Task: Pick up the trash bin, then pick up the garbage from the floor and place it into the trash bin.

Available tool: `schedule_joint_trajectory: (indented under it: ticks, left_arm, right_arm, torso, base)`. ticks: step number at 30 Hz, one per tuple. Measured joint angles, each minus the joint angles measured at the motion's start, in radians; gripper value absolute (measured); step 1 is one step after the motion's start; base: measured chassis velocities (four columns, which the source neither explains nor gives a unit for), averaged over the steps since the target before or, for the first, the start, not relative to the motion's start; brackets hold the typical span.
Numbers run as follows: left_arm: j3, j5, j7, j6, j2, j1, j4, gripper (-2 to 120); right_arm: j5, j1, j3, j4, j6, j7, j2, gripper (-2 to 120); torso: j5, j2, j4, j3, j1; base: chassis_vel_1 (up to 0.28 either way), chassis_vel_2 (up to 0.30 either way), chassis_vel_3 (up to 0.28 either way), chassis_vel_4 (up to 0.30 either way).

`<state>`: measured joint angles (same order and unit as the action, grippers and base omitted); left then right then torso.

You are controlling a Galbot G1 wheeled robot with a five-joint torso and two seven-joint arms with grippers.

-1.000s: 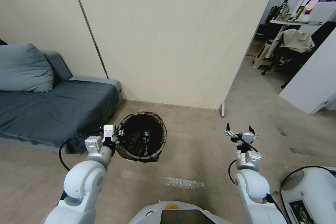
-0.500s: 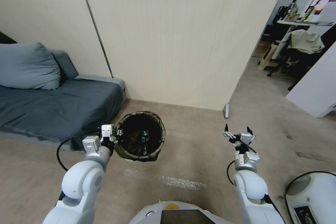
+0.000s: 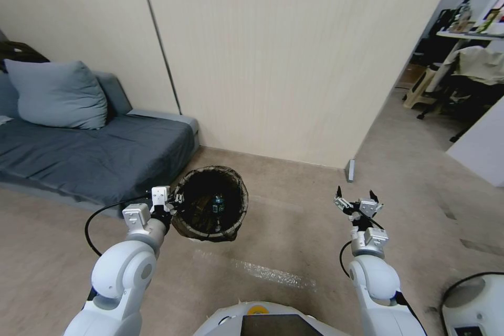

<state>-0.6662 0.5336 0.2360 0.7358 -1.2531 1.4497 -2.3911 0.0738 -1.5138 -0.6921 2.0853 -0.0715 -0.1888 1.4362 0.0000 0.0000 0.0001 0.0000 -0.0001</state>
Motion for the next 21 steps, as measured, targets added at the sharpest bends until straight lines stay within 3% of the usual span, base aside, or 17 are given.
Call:
schedule_joint_trajectory:
  ticks: [21]
  left_arm:
    - [0.003,0.001,0.003,0.0,0.008,0.001,-0.003,5]
  right_arm:
    - [-0.011,-0.006,0.014,-0.004,0.005,0.001,0.004,100]
  torso:
    - [-0.0001,0.0,-0.0001,0.0,0.0]
  base:
    - [0.065,0.063,0.061,0.064]
